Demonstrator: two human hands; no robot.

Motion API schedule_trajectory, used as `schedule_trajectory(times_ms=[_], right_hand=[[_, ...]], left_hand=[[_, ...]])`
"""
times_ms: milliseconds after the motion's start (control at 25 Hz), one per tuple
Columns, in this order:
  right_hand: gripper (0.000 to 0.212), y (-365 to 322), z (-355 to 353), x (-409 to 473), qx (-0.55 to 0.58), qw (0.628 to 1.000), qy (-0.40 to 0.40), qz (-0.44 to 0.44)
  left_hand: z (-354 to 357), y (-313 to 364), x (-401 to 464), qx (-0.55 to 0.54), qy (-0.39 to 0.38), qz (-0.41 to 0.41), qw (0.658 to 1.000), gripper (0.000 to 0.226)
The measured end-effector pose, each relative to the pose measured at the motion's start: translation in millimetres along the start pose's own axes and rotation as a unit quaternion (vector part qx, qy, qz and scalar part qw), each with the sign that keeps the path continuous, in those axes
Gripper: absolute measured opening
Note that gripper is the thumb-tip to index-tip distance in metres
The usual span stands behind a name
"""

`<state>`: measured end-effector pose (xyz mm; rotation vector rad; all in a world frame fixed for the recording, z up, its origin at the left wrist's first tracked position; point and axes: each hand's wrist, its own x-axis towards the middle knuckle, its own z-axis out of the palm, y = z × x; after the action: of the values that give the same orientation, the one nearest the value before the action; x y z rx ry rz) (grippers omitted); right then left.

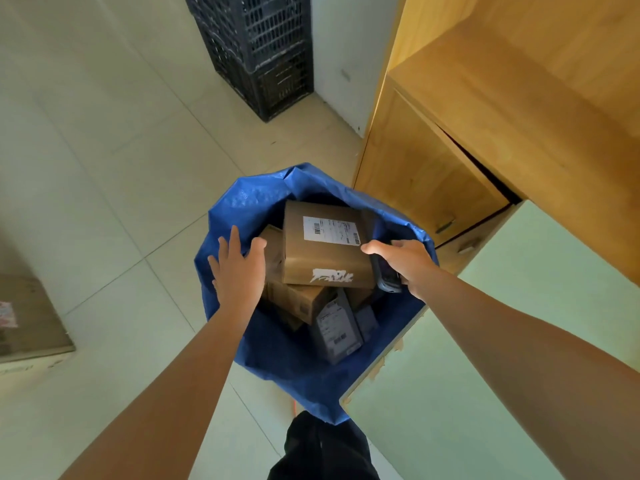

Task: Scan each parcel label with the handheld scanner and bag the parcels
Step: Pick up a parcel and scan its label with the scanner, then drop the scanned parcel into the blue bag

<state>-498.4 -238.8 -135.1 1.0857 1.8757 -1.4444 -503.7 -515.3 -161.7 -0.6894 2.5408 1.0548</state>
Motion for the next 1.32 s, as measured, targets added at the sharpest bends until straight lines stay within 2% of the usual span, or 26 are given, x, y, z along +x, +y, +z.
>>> schedule_trajectory(times_ms=[40, 120, 240, 440, 520, 640, 720, 800, 920, 1040, 1160, 1320], right_hand=[[0.047, -3, -3, -6, -0.003, 1.0, 0.002, -0.01], [0.034, -6, -10, -24, -0.011, 0.999, 0.007, -0.031], [0.038, -9, -27, -54, -0.022, 0.998, 0.025, -0.058], [0.039, -7, -78, -118, -0.012, 0.992, 0.062, -0.114], [0.034, 2, -106, -145, 0.012, 0.988, 0.093, -0.122], [0.042, 22, -150, -180, 0.052, 0.98, 0.142, -0.127], [0.038, 37, -179, -201, 0.068, 0.975, 0.165, -0.131], [0.037, 55, -209, -220, 0.082, 0.969, 0.189, -0.135], [0.046, 86, -258, -242, 0.062, 0.964, 0.217, -0.139], [0.056, 120, -302, -258, 0.018, 0.966, 0.224, -0.125], [0.053, 169, -355, -279, -0.013, 0.965, 0.239, -0.109], [0.043, 239, -427, -299, -0.095, 0.956, 0.264, -0.081]], left_hand=[[-2, 6, -5, -0.017, 0.002, -0.005, 1.0, 0.077], [-7, 26, -20, -0.079, 0.0, -0.027, 0.997, 0.074], [-15, 59, -47, -0.106, -0.014, 0.013, 0.994, 0.074], [-19, 133, -105, -0.125, -0.031, 0.156, 0.979, 0.064], [-12, 161, -132, -0.132, -0.067, 0.197, 0.969, 0.061], [3, 198, -178, -0.141, -0.135, 0.236, 0.952, 0.047], [14, 215, -209, -0.131, -0.153, 0.264, 0.943, 0.047], [27, 230, -241, -0.128, -0.168, 0.28, 0.936, 0.044], [54, 252, -293, -0.103, -0.184, 0.3, 0.93, 0.028], [89, 263, -344, -0.079, -0.196, 0.327, 0.921, 0.03], [135, 270, -406, -0.054, -0.225, 0.33, 0.915, 0.04], [192, 275, -482, -0.043, -0.259, 0.314, 0.912, 0.04]])
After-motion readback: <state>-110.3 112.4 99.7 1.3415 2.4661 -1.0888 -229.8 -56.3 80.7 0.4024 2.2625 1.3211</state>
